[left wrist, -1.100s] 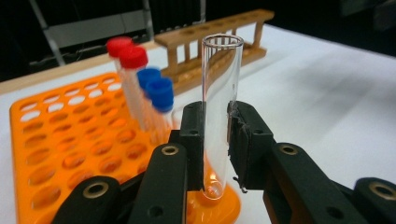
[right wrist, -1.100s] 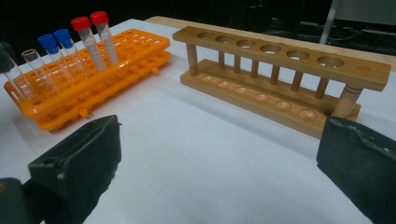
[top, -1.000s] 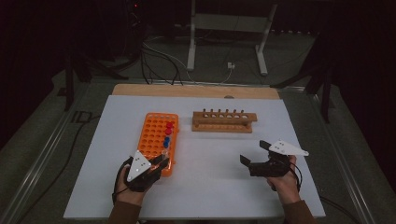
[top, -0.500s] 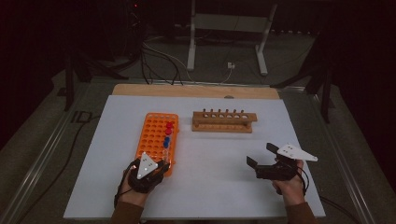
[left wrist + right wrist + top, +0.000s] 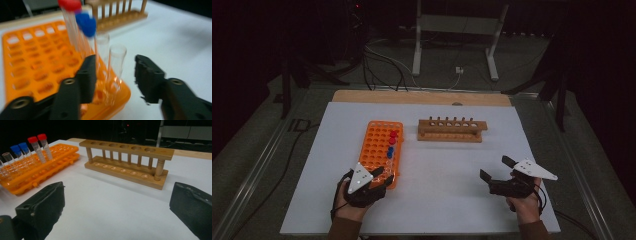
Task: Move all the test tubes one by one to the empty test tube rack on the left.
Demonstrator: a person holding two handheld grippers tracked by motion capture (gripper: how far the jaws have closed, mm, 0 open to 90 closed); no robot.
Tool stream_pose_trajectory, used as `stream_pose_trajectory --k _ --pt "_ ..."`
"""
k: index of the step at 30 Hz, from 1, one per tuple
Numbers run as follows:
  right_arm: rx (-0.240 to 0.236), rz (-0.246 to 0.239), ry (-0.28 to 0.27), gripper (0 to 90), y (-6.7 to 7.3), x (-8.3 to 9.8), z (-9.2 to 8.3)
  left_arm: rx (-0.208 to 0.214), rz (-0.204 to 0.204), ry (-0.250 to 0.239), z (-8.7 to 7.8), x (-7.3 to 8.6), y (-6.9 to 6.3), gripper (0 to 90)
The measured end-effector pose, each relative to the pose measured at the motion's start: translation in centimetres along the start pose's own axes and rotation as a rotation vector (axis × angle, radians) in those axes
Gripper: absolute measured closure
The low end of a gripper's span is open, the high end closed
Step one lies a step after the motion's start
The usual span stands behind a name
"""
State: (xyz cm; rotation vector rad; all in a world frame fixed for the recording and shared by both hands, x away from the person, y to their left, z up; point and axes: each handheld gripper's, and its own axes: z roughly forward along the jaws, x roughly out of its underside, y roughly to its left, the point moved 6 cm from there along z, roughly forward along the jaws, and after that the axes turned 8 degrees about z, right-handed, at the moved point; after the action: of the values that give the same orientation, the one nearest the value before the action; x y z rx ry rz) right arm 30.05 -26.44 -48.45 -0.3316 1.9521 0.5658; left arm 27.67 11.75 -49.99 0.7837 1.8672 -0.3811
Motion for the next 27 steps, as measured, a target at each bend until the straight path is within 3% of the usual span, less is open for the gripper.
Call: stream_pose_trajectory --k 5,9,12,15,22,27 --pt "0.014 -0.006 -0.021 0.4 -0.1 0.1 -0.2 -0.041 -0.054 -0.103 -2.3 -1.4 1.8 37.4" --pt "0.032 -0.023 -0.039 0.4 -0.1 0.2 -0.4 -0.124 -0.095 -0.132 -3.8 -1.5 3.7 25.4" --pt "0.030 -0.022 -0.048 0.4 -0.1 0.2 -0.5 -0.188 -0.126 -0.142 -4.7 -1.2 5.0 17.4" --pt "0.034 -0.014 -0.055 0.3 -0.2 0.3 -0.5 -0.224 -0.143 -0.152 -5.3 -1.1 5.8 16.2" --pt "0.053 -0.016 -0.054 0.3 -0.6 0.5 -0.3 -0.277 -0.157 -0.141 -5.7 -0.6 6.9 1.6" --pt "0.060 -0.009 -0.050 0.3 -0.8 0.6 -0.2 -0.296 -0.179 -0.139 -6.0 -0.4 7.4 0.5"
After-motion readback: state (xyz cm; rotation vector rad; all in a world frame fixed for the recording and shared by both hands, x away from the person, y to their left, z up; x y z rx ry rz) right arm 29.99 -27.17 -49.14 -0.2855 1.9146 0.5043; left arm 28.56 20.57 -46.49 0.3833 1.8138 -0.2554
